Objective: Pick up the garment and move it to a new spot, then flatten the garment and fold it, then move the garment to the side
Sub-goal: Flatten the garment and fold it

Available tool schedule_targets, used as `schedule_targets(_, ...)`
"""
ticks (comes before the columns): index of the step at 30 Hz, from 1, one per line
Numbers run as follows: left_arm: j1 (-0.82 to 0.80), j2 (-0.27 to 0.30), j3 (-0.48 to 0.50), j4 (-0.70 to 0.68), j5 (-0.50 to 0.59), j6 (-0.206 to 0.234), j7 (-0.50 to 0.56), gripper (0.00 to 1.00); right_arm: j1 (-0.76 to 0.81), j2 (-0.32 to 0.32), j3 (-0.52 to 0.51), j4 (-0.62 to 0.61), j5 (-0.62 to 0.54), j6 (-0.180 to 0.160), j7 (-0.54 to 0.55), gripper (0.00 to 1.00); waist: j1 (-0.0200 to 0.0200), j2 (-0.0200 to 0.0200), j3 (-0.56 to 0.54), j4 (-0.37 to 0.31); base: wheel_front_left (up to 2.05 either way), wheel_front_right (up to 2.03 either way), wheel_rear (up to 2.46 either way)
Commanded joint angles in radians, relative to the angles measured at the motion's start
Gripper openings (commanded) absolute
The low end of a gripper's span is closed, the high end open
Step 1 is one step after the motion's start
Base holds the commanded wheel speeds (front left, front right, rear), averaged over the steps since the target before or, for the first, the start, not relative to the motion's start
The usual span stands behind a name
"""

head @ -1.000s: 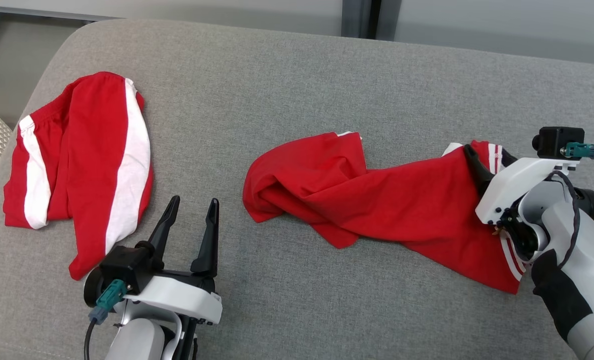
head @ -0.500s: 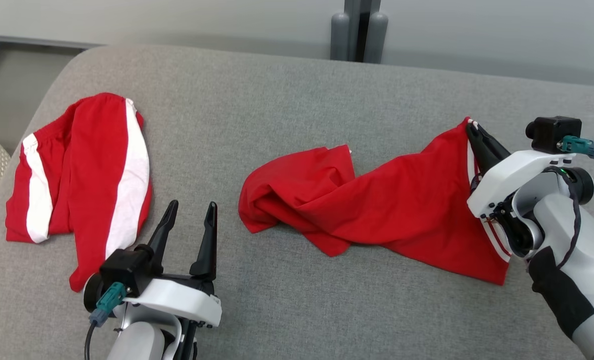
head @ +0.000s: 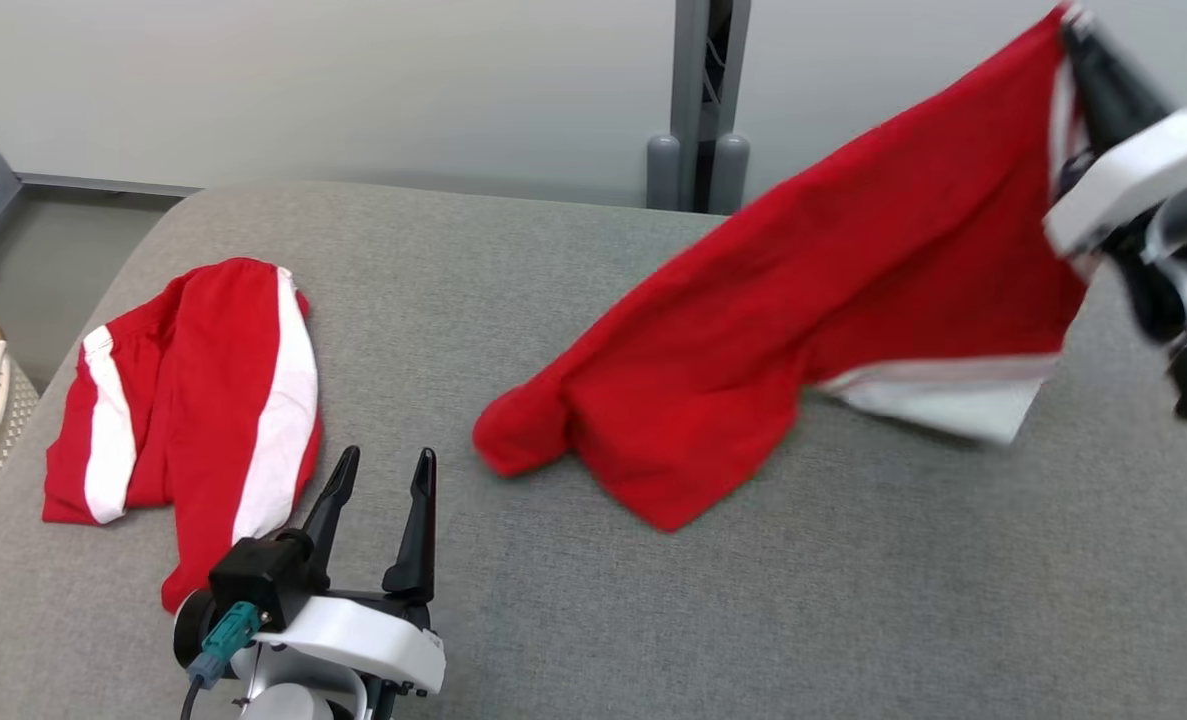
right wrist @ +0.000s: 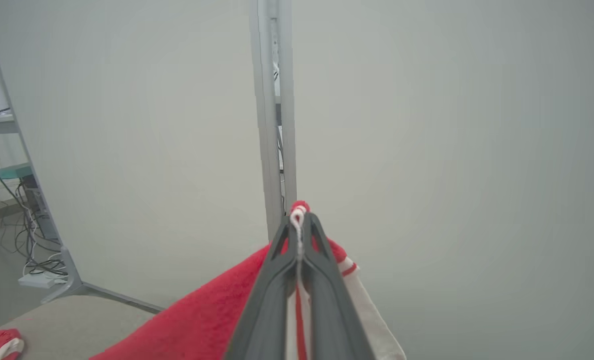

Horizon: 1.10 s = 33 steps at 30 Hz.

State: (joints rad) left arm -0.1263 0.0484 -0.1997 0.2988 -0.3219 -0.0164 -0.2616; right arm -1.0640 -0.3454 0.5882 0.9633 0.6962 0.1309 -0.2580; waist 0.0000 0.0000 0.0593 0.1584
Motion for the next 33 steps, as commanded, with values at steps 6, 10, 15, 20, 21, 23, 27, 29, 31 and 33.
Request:
schedule_targets(6,-0.007,0.004,-0.002,-0.001,-0.01,0.003,-0.003,1.0,-0.148,-0.054,-0.132,0.02,-0.141,0.0,-0.01,0.0,0.0,0.0,0.015,0.061,0.0,0.0,0.0)
schedule_targets(10,0.0,0.004,0.0,0.001,-0.013,0.004,-0.003,1.0,-0.135,-0.022,-0.234,-0.045,-0.272,0.0,-0.008,0.0,0.0,0.0,0.022,0.087,0.0,0.0,0.0)
schedule_targets(15,0.016,0.003,0.0,0.005,-0.022,0.01,-0.003,1.0,-0.02,0.068,-0.214,-0.121,-0.338,0.0,-0.008,0.0,0.0,0.0,0.006,0.097,0.0,0.0,0.0)
schedule_targets(20,0.026,0.004,0.006,0.007,-0.017,0.017,-0.003,1.0,0.095,0.136,-0.095,-0.166,-0.3,0.0,-0.009,0.0,0.0,0.0,-0.022,0.085,0.0,0.0,0.0)
schedule_targets(21,0.029,0.004,0.007,0.008,-0.014,0.017,-0.003,1.0,0.116,0.145,-0.069,-0.172,-0.289,0.0,-0.008,0.0,0.0,0.0,-0.029,0.081,0.0,0.0,0.0)
schedule_targets(23,0.036,0.004,0.012,0.009,-0.011,0.016,-0.003,1.0,0.159,0.168,-0.007,-0.188,-0.258,0.0,-0.009,0.0,0.0,0.0,-0.042,0.072,0.0,0.0,0.0)
schedule_targets(27,0.047,0.004,0.015,0.009,-0.001,0.014,-0.003,1.0,0.228,0.196,0.139,-0.231,-0.183,0.0,0.011,0.0,0.0,0.0,-0.065,0.055,0.0,0.0,0.0)
schedule_targets(29,0.054,0.004,0.012,0.01,0.0,0.013,-0.003,1.0,0.255,0.203,0.206,-0.258,-0.145,0.0,0.029,0.0,0.0,0.0,-0.072,0.053,0.0,0.0,0.0)
schedule_targets(31,0.056,0.004,0.009,0.01,-0.001,0.013,-0.003,1.0,0.277,0.212,0.263,-0.286,-0.105,0.0,0.049,0.0,0.0,0.0,-0.077,0.053,0.0,0.0,0.0)
schedule_targets(33,0.055,0.004,0.005,0.01,-0.001,0.011,-0.003,1.0,0.293,0.22,0.312,-0.316,-0.063,0.0,0.072,0.0,0.0,0.0,-0.079,0.057,0.0,0.0,0.0)
